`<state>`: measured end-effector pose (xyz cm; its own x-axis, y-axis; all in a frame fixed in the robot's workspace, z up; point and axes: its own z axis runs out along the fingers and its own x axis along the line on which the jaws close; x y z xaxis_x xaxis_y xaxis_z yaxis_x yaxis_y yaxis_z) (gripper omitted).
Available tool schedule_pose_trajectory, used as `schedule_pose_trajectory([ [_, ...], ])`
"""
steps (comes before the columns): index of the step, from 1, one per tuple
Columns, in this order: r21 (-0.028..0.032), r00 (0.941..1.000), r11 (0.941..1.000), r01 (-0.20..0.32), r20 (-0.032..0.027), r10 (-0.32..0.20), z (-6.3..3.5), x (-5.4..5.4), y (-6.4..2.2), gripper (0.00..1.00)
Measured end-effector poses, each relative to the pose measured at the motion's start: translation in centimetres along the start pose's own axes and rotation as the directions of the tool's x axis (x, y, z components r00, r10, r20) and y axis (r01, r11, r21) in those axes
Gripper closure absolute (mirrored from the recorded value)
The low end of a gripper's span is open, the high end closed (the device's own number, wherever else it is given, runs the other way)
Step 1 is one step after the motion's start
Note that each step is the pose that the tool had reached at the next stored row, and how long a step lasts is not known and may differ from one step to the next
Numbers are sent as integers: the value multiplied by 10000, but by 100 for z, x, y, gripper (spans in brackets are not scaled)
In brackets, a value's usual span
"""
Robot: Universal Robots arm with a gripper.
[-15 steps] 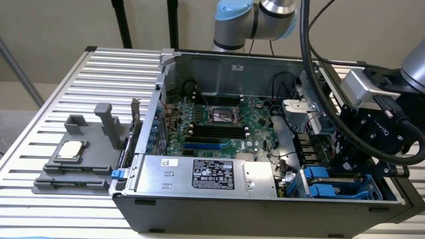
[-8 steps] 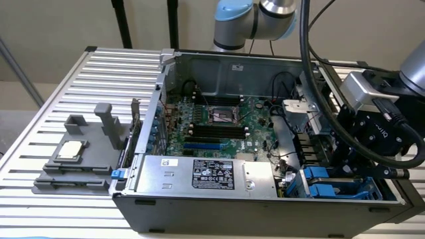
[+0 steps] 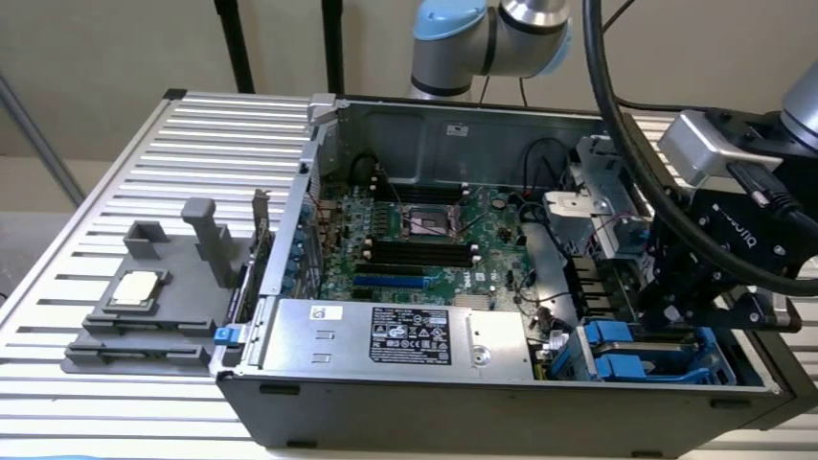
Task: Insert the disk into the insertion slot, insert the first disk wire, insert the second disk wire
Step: 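Insert the second disk wire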
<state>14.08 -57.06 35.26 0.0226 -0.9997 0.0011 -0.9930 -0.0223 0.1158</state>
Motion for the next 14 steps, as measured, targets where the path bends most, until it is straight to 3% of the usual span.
schedule_pose_trajectory([
  [5, 0, 10000, 10000, 45, -5, -45, 16, -3, 146, 75],
  [14, 0, 10000, 10000, 58, -9, -58, 16, -4, 153, 75],
])
